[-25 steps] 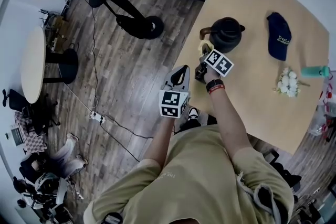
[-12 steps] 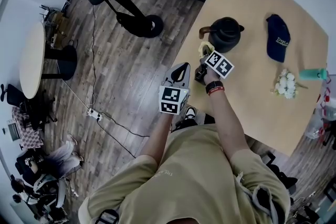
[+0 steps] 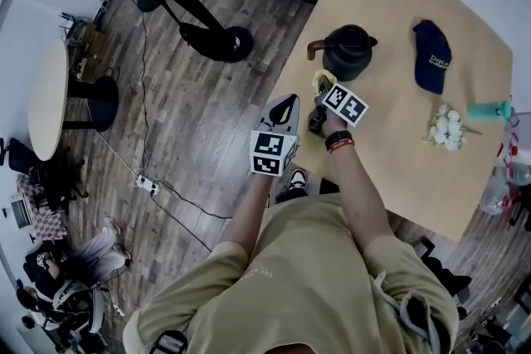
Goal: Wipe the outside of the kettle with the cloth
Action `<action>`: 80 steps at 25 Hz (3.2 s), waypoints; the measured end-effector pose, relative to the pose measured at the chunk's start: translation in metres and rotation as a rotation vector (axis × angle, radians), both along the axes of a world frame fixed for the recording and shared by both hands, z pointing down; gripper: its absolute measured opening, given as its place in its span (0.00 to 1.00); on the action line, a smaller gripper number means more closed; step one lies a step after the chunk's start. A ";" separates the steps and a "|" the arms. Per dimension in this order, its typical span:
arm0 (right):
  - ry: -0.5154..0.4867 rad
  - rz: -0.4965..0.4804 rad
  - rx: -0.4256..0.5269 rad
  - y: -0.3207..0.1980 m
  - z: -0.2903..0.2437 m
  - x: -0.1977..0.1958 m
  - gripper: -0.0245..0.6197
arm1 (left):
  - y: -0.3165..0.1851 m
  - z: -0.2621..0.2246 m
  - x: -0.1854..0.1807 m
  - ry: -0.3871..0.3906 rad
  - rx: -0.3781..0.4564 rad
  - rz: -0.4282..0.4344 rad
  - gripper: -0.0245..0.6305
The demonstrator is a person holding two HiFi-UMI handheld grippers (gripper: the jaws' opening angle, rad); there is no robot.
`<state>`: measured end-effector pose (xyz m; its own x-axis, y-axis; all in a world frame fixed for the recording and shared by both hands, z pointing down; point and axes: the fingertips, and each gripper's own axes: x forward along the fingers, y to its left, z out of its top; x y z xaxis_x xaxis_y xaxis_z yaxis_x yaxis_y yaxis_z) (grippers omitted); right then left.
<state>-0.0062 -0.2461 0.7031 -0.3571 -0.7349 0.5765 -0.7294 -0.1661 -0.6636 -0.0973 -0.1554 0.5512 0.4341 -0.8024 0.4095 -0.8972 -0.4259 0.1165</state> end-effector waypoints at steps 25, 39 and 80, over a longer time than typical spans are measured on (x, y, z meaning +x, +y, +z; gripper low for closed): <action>0.208 0.043 -0.007 0.023 -0.002 0.085 0.23 | 0.001 -0.002 0.043 0.017 0.006 0.067 0.07; 0.316 0.054 0.019 -0.010 0.000 0.138 0.23 | 0.001 0.004 0.058 -0.006 -0.010 0.074 0.07; 0.659 -0.078 0.676 0.186 -0.284 0.139 0.23 | 0.080 -0.140 0.068 0.073 0.304 0.107 0.07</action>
